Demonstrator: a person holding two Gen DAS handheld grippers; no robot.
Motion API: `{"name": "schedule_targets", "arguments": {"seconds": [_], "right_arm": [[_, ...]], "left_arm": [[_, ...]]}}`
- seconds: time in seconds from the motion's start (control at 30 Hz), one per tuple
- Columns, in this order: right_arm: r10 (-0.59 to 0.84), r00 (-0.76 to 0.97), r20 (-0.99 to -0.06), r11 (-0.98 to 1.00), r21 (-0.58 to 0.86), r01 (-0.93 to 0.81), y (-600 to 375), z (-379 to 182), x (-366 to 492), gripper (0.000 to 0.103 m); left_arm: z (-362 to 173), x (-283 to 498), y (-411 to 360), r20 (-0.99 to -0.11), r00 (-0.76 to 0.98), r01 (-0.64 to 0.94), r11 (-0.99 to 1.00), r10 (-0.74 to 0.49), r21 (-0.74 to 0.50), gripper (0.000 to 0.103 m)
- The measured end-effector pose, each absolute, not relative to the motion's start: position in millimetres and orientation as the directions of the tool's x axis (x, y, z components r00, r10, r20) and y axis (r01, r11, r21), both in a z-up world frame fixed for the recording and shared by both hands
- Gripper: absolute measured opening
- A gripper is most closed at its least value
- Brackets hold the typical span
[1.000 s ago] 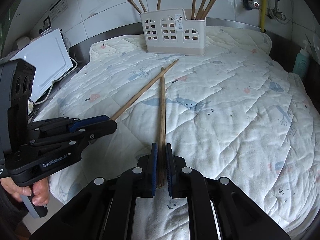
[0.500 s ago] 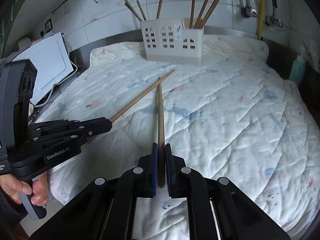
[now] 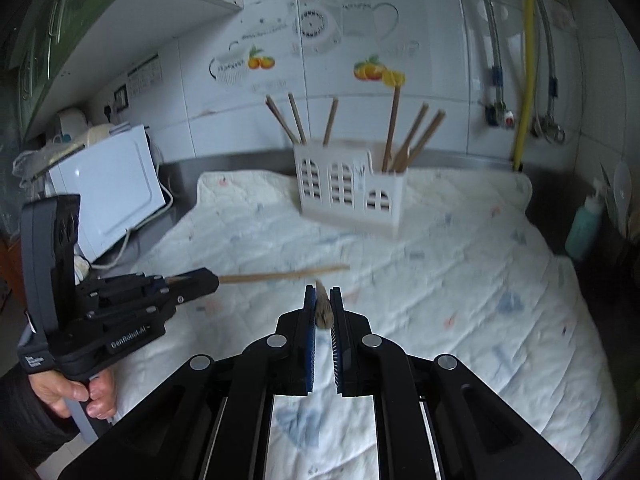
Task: Organize utensils
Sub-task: 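Close the left gripper on a chopstick while the right gripper grasps the other, then lift both chopsticks upright and carry them above the white holder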
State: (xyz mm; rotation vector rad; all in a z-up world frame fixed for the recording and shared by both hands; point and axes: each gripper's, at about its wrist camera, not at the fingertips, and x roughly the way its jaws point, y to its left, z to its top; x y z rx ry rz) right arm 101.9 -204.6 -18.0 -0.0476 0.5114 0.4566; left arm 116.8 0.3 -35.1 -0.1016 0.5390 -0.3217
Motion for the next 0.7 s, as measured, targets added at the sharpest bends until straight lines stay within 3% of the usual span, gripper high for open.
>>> {"name": "schedule_targets", "arguments": {"seconds": [0.7], "right_arm": [[0.42, 0.823, -0.383, 0.892, 0.008, -0.451, -206.7, 150.7, 247.5, 0.007]], "left_arm": [[70.7, 214.1, 18.0, -0.43, 0.852, 0.286, 0.954, -0.298, -0.094, 0.005]]}}
